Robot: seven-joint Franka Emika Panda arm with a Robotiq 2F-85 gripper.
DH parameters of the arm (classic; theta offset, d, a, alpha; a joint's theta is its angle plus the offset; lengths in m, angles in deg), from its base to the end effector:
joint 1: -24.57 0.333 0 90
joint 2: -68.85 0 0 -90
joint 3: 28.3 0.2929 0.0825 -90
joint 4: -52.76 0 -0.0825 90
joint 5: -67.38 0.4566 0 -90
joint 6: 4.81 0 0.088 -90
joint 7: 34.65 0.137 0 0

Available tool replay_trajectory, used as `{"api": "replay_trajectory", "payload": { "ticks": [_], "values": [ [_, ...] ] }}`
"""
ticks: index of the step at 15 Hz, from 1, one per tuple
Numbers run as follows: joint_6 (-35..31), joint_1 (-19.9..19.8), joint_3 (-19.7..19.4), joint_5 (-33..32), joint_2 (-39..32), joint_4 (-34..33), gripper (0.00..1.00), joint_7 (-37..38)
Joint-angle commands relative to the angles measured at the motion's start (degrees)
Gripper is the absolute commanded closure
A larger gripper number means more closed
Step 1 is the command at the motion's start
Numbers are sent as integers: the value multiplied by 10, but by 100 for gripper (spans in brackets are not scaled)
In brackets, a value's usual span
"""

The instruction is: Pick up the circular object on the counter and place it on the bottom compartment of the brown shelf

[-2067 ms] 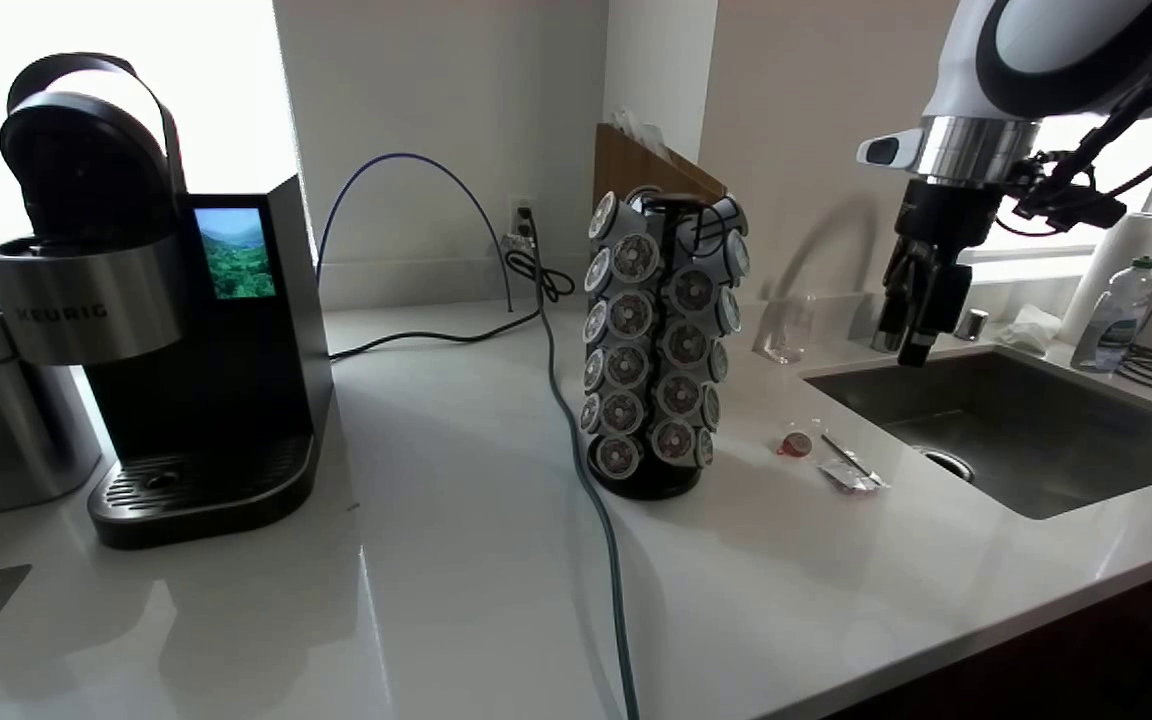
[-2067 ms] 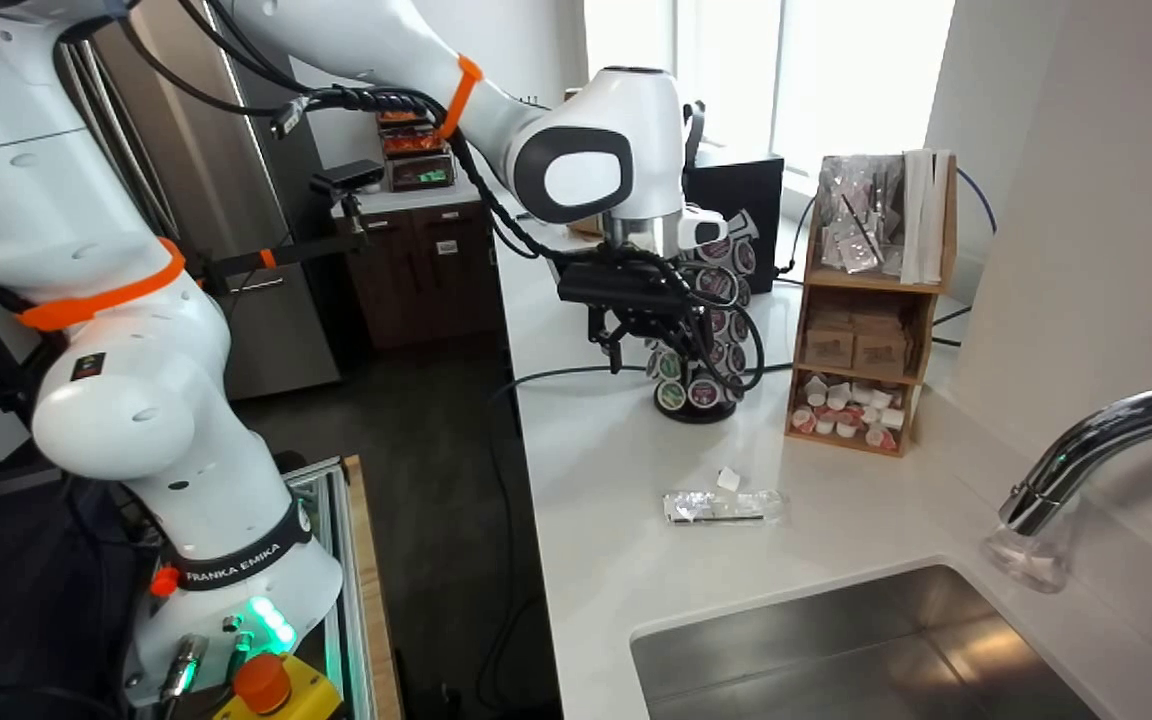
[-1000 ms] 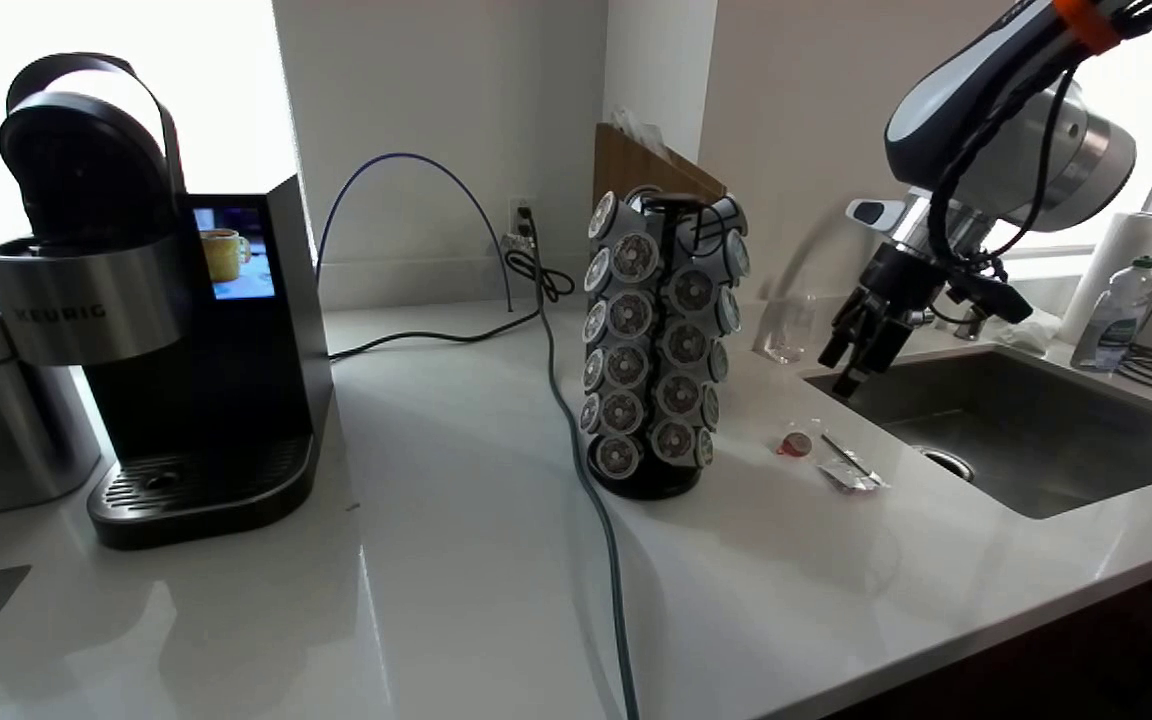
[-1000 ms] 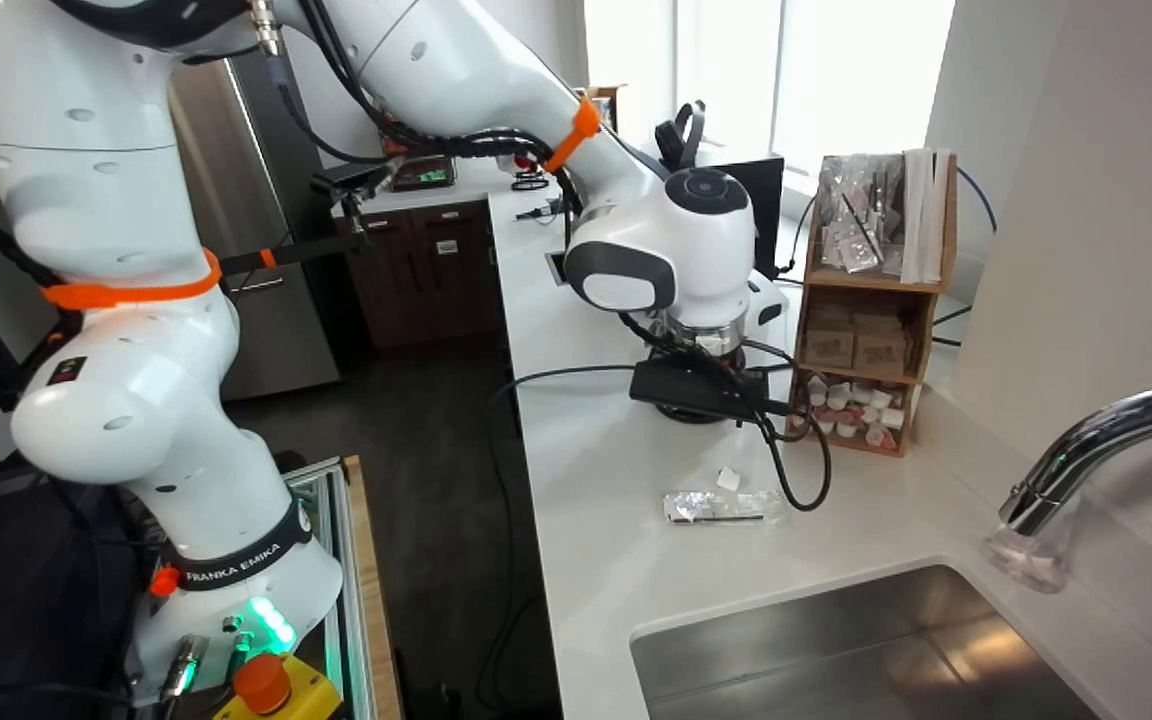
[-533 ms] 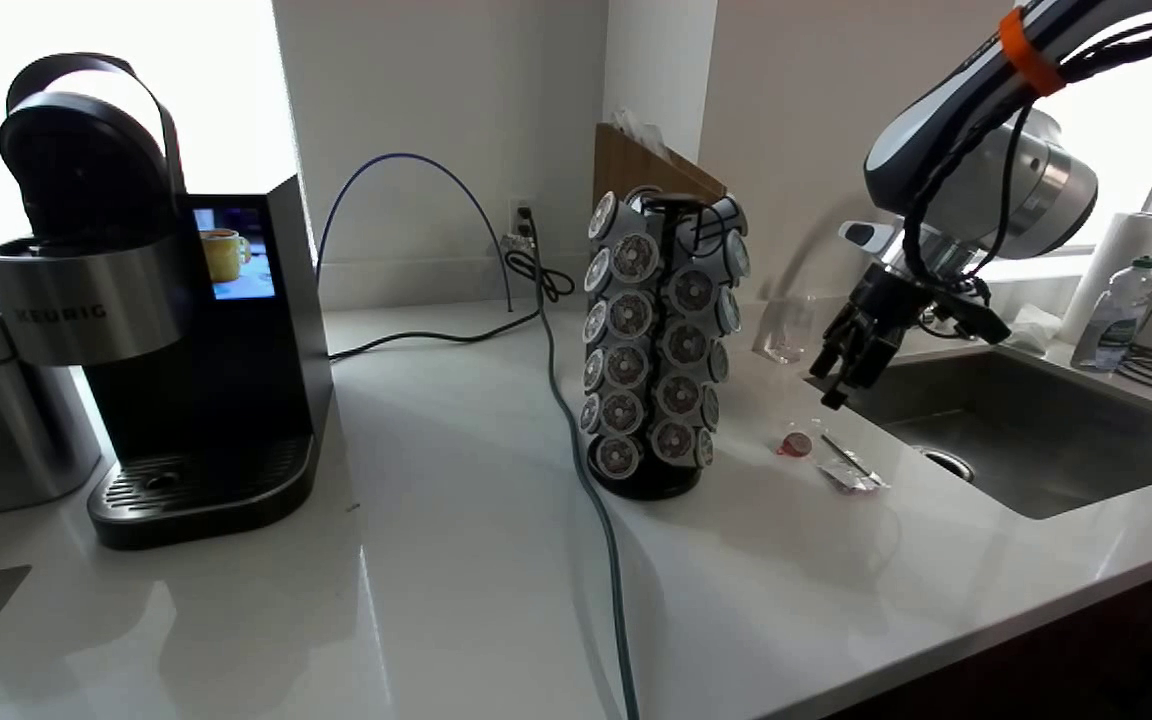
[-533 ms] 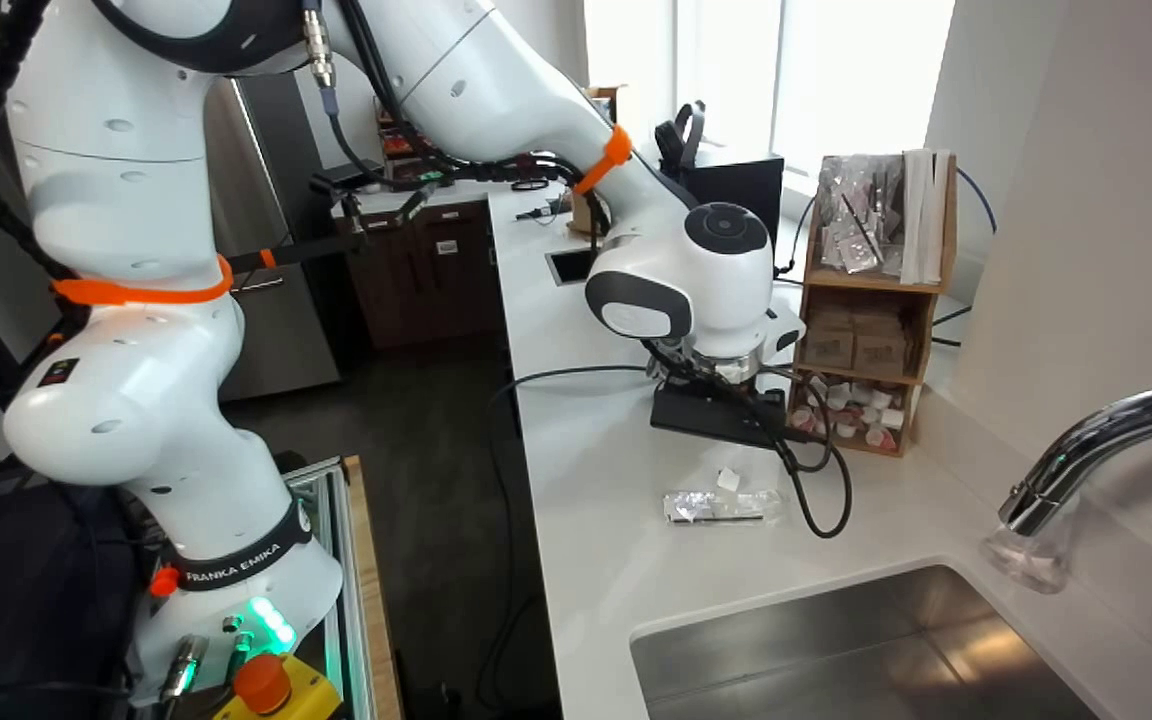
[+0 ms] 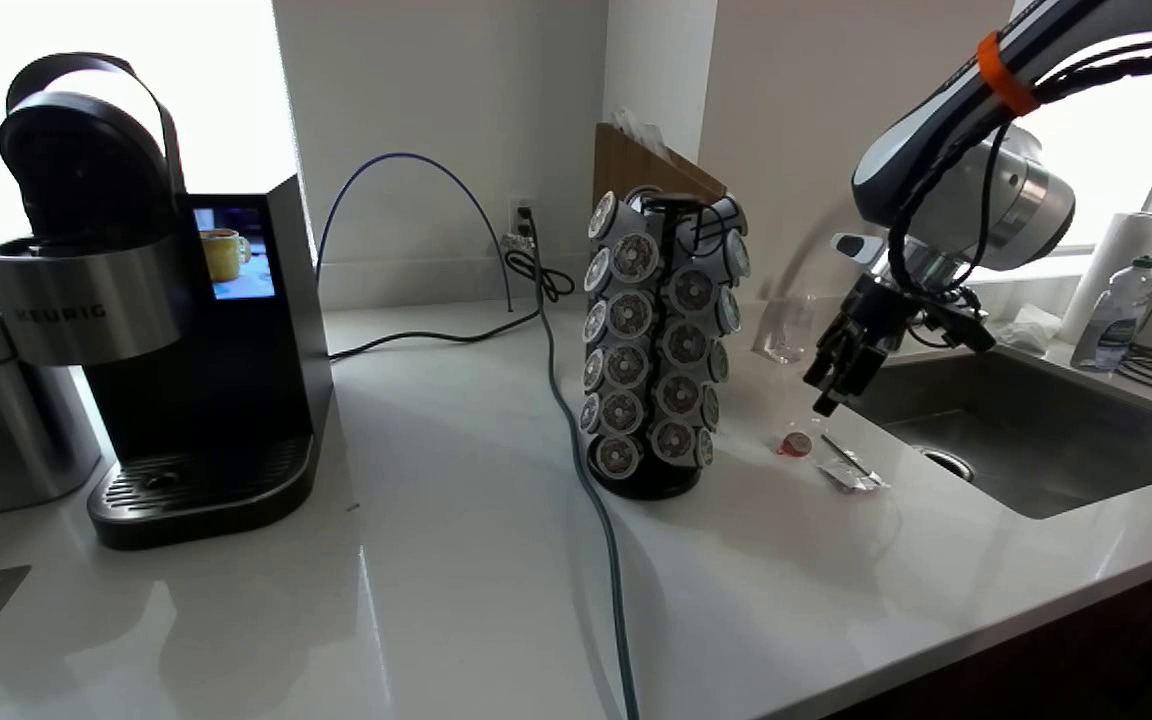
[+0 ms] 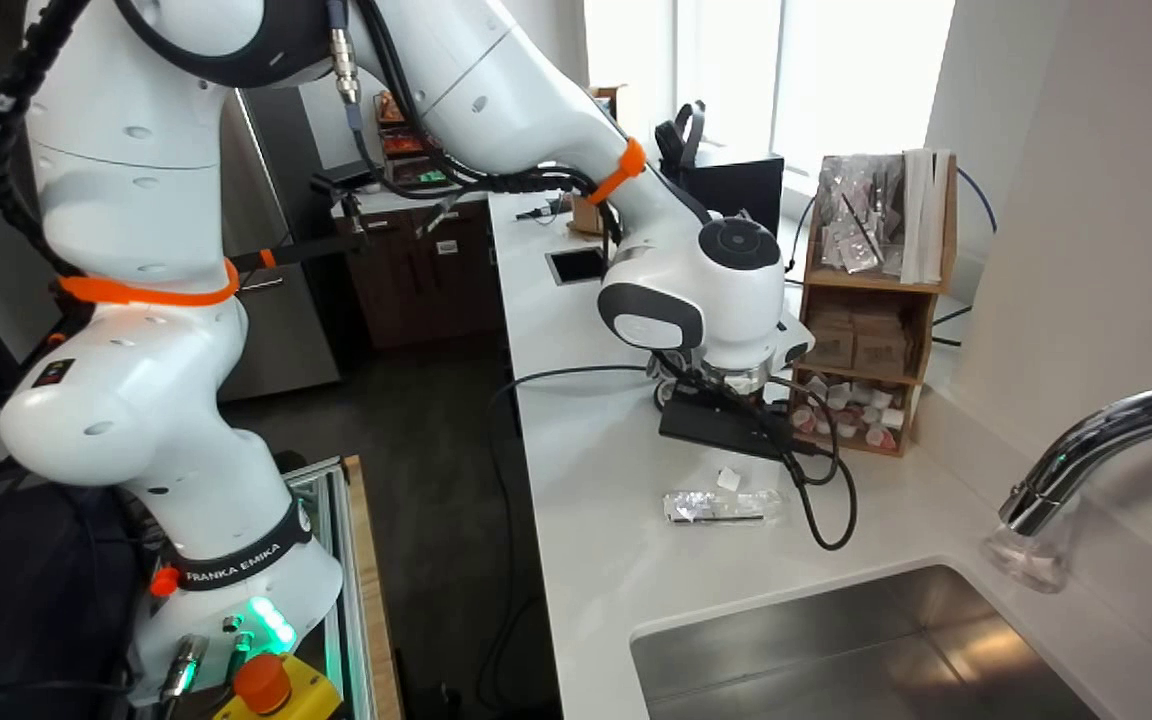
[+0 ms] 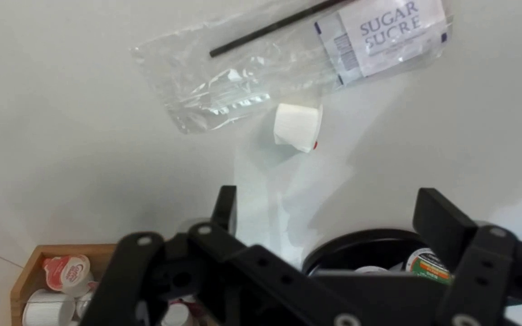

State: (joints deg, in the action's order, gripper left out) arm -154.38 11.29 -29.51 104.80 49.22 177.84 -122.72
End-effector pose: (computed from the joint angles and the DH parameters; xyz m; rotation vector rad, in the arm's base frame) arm 0.5850 -0.1560 0.1264 -2.7584 -1.0561 -0.4767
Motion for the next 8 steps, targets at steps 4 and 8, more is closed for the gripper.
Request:
{"api": "replay_trajectory", "payload": {
  "ticks": [4,8],
  "values": [
    [-4,-34,28,9,-83,-60,0,19],
    [2,-43,39,2,-109,-82,5,55]
  ]
}}
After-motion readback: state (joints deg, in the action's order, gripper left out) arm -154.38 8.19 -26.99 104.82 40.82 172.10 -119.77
